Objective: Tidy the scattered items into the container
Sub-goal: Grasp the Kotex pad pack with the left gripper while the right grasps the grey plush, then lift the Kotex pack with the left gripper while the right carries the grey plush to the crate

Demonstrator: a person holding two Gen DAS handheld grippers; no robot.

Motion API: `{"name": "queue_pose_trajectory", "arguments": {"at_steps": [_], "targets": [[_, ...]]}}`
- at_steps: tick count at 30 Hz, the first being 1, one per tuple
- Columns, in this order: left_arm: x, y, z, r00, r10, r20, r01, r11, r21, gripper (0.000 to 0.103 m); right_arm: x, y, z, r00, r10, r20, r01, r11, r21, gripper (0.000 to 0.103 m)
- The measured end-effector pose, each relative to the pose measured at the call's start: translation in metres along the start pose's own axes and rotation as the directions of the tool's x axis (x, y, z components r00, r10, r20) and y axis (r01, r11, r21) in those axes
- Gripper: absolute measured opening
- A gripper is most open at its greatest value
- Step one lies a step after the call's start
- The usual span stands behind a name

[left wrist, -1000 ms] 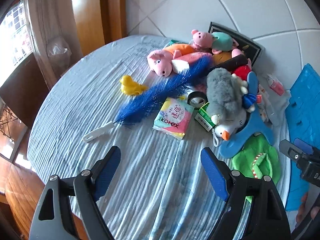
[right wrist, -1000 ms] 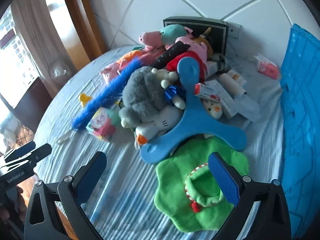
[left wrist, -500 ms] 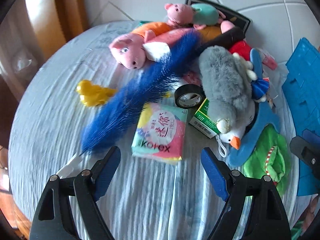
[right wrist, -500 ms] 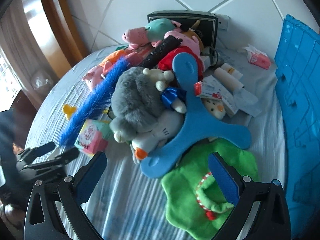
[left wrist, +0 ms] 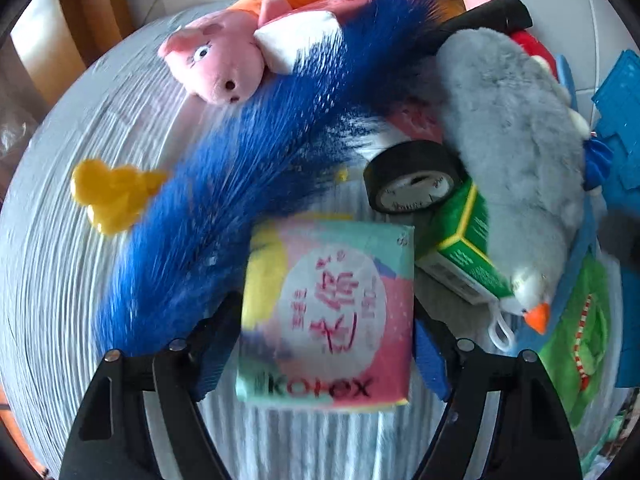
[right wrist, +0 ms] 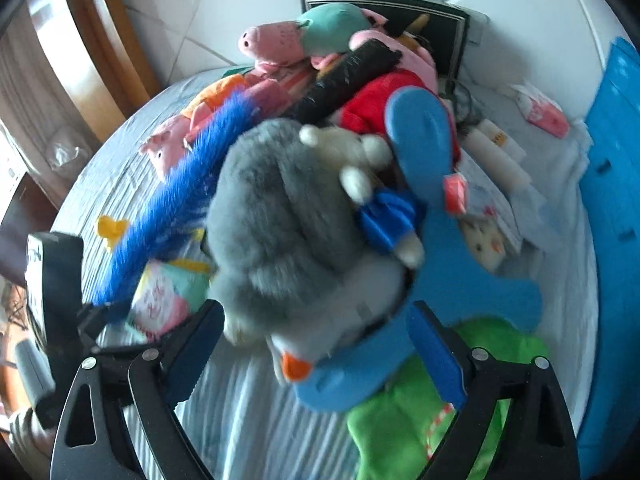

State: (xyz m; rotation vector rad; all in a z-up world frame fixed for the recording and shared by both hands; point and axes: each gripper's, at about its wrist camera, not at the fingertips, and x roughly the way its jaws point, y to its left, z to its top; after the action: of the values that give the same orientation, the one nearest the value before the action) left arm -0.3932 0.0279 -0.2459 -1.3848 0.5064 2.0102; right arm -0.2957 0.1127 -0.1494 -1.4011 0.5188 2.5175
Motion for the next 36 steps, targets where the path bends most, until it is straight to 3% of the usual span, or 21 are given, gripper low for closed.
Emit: {"name": "queue_pose_trajectory", "arguments": {"at_steps": [5, 11, 12, 15, 18, 19, 22, 30, 36], "targets": [[0.004, 0.0, 0.016, 1.0, -0.006, 0.026, 0.005, 0.999, 0.036, 0.067, 0.029, 0.012, 0.03, 1.0, 0.002, -0.004, -0.002, 1.0, -0.013, 0.093], [0.01, 0.011, 0.037, 0.999, -0.015, 0.038, 0.014, 1.0, 0.009, 0.067, 0.077, 0.014, 0.048, 0.998, -0.001, -0.063, 0.0, 1.0, -0.013, 0.093], [0.01, 0.01, 0.037, 0.999, -0.017, 0.039, 0.017, 1.0, 0.008, 0.067, 0.084, 0.014, 0.048, 0.998, -0.009, -0.069, 0.007, 1.0, -0.018, 0.087], [0.009, 0.008, 0.033, 0.999, -0.017, 0.042, 0.017, 1.0, 0.016, 0.067, 0.091, 0.011, 0.046, 0.998, -0.02, -0.059, 0.019, 0.999, -0.026, 0.08], [0.002, 0.004, 0.026, 0.999, -0.026, 0.04, 0.025, 0.999, 0.025, 0.066, 0.083, 0.0, 0.045, 0.998, 0.025, -0.057, -0.024, 1.0, 0.012, 0.07], [-0.002, 0.004, 0.025, 0.999, -0.03, 0.046, 0.028, 0.999, 0.028, 0.066, 0.079, -0.002, 0.043, 0.998, 0.037, -0.055, -0.036, 0.999, 0.019, 0.054], [-0.029, -0.004, 0.018, 0.996, -0.04, 0.085, 0.036, 0.998, 0.052, 0.066, 0.056, -0.003, 0.033, 0.998, 0.062, -0.026, -0.062, 0.998, 0.006, 0.041], [-0.11, -0.02, -0.004, 0.969, -0.068, 0.237, 0.042, 0.993, 0.113, 0.066, -0.016, 0.002, 0.005, 0.99, 0.119, 0.077, -0.116, 0.992, -0.041, 0.035], [-0.144, -0.021, -0.007, 0.949, -0.087, 0.302, 0.047, 0.989, 0.139, 0.066, -0.068, 0.005, -0.011, 0.977, 0.13, 0.167, -0.12, 0.99, -0.067, 0.029]]}}
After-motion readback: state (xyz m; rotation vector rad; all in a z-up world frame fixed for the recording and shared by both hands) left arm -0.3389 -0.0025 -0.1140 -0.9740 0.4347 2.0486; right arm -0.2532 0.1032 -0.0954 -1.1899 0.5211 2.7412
